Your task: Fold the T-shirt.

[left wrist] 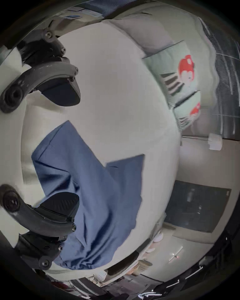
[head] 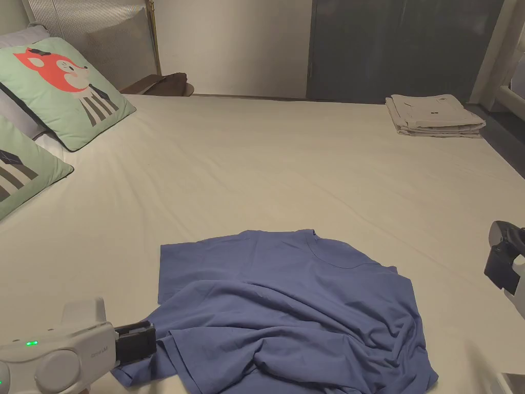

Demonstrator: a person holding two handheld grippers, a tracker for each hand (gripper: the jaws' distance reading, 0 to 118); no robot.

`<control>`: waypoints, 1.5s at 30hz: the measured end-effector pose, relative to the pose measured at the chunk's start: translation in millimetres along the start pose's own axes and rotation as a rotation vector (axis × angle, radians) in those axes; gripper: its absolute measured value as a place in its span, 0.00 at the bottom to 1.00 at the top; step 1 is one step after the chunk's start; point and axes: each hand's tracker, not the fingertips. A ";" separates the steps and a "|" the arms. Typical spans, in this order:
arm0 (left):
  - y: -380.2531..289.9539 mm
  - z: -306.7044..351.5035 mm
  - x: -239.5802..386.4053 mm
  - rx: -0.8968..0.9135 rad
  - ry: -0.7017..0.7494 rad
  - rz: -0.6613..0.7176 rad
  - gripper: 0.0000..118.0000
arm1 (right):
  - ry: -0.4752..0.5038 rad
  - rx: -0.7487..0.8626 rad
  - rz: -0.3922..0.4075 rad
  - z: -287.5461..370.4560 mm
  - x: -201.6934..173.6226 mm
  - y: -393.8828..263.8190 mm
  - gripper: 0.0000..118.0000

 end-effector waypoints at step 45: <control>44.9 92.4 -1.4 0.233 -0.063 0.002 0.05 | 0.248 -0.236 -0.083 -69.3 -18.0 15.6 0.05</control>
